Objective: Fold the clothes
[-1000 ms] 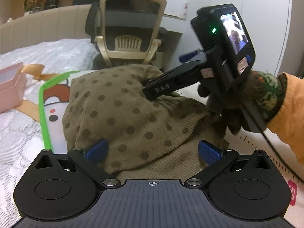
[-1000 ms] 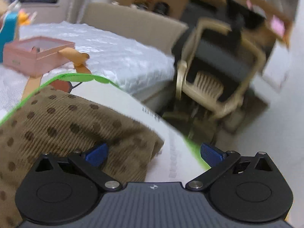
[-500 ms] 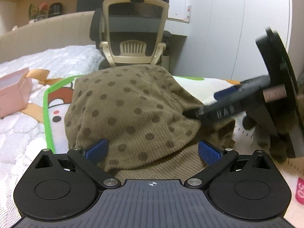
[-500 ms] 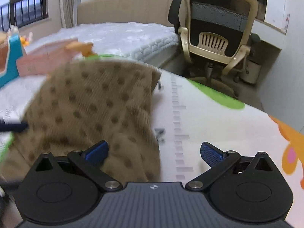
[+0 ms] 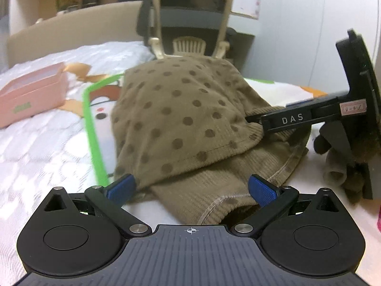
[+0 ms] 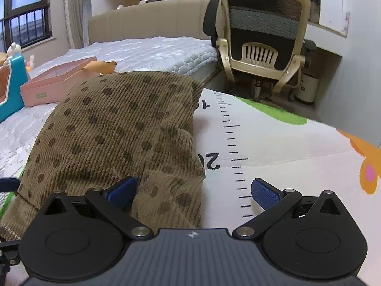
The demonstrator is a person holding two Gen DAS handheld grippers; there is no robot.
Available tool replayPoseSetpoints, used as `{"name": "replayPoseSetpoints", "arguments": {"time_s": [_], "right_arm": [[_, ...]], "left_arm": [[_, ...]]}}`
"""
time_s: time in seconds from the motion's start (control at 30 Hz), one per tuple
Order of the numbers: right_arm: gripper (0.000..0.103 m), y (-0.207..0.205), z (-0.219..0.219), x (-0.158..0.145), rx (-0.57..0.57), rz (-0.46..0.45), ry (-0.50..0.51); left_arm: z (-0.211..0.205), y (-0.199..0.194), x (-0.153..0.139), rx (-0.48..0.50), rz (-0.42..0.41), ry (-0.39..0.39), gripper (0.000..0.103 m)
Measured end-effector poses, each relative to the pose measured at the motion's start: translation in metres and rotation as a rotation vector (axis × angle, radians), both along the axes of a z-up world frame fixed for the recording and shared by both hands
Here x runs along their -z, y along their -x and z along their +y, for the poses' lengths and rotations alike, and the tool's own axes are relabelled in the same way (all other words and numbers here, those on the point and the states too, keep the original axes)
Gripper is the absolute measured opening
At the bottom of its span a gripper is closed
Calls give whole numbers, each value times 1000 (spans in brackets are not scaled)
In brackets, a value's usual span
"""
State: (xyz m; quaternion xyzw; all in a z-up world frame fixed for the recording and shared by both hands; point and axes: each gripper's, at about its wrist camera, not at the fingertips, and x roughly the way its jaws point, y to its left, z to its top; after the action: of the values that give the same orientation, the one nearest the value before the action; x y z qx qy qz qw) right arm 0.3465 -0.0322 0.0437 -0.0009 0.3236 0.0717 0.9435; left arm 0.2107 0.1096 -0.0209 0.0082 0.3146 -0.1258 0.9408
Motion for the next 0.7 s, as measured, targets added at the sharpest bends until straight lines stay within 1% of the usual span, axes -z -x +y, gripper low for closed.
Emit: {"name": "replayPoseSetpoints", "arguments": {"time_s": [0.07, 0.13, 0.23, 0.3, 0.43, 0.5, 0.57, 0.67, 0.7], "right_arm": [[103, 8, -5, 0, 19, -6, -23], [103, 17, -10, -1, 38, -13, -45], [103, 29, -17, -1, 67, -22, -79], [103, 38, -22, -2, 87, -28, -102], [103, 88, -27, 0, -1, 11, -87], [103, 114, -29, 1, -39, 42, -59], [103, 134, -27, 2, -77, 57, -24], [103, 155, -21, 3, -123, 58, 43], [103, 156, -21, 3, -127, 57, 47]], "left_arm": [[-1, 4, -3, -50, -4, -3, 103], [-7, 16, -7, -100, -23, -25, 103], [-28, 48, -14, -108, -75, -74, 103], [-42, 70, -15, -97, -89, -72, 103], [-60, 99, -4, -90, -3, -48, 103], [-58, 107, -2, -145, 14, -25, 103], [-55, 108, 1, -193, 57, 7, 103], [-62, 109, 2, -193, 55, -40, 103], [-64, 110, 2, -192, 54, -56, 103]]}}
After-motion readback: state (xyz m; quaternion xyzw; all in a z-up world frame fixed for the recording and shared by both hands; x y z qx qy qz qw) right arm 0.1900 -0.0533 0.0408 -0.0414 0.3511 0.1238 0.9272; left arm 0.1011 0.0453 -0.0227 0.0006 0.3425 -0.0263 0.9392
